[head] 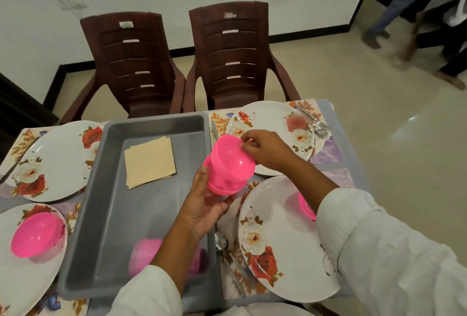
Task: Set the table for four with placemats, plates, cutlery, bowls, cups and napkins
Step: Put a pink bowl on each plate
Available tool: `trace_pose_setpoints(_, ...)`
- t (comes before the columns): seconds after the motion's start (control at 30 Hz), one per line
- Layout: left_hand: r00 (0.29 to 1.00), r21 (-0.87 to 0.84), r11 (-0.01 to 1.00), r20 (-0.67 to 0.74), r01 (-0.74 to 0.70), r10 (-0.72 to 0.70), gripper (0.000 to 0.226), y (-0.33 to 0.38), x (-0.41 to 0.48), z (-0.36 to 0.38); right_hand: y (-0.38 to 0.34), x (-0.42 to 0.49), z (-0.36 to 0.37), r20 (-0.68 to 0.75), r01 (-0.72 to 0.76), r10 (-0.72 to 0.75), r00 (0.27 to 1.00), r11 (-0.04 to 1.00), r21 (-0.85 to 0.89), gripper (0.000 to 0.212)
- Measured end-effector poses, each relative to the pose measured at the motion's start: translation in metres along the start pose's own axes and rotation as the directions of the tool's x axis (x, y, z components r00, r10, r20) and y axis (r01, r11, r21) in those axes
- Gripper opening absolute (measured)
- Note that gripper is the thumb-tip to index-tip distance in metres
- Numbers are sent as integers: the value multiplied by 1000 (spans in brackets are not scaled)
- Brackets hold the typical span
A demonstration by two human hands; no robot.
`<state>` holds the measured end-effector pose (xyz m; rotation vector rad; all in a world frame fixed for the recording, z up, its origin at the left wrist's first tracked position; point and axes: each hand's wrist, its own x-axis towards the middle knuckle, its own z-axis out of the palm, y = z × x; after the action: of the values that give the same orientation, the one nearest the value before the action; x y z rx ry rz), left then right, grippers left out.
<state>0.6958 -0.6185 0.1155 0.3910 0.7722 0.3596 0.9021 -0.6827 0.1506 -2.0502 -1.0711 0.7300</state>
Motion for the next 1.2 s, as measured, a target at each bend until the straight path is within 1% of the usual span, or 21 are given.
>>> trace_pose_setpoints(0.07, 1000, -24, 1000, -10, -15, 15, 62, 4, 1, -2, 6, 10, -2, -110, -48, 55, 992, 997, 59, 17)
trace_pose_setpoints(0.13, 998, -31, 999, -53, -37, 36, 61, 8, 2, -9, 19, 27, 0, -225, -129, 154, 962, 984, 123, 12)
trace_pose_setpoints(0.2, 994, -48, 997, -99, -57, 52, 68, 12, 2, -15, 36, 45, 7, -284, -241, 282, 916, 956, 169, 11)
trace_pose_setpoints(0.27, 988, -71, 994, -135, -81, 71, 82, 16, -1, -19, 52, 62, 17, -290, -351, 385, 876, 922, 163, 11)
trace_pose_setpoints(0.3, 987, -72, 994, -139, -86, 76, 83, 18, -2, -20, 59, 68, 22, -285, -398, 427, 858, 904, 155, 12)
trace_pose_setpoints(0.4, 986, -81, 991, -138, -103, 91, 67, 21, -5, -26, 75, 80, 36, -286, -512, 524, 803, 851, 122, 22)
trace_pose_setpoints(0.5, 984, -91, 990, -146, -112, 98, 61, 26, -7, -34, 85, 82, 42, -291, -596, 576, 764, 802, 23, 29)
trace_pose_setpoints(0.6, 980, -93, 988, -163, -127, 111, 58, 28, -10, -39, 93, 82, 47, -272, -632, 600, 753, 774, -44, 30)
trace_pose_setpoints(0.77, 981, -112, 986, -163, -122, 103, 57, 30, -13, -44, 98, 80, 52, -256, -657, 620, 741, 748, -89, 29)
trace_pose_setpoints(1.03, 978, -103, 986, -173, -132, 113, 55, 29, -16, -35, 91, 78, 47, -198, -624, 598, 777, 773, -115, 30)
trace_pose_setpoints(1.2, 977, -107, 985, -178, -138, 118, 55, 26, -19, -29, 92, 75, 45, -176, -635, 613, 770, 765, -110, 33)
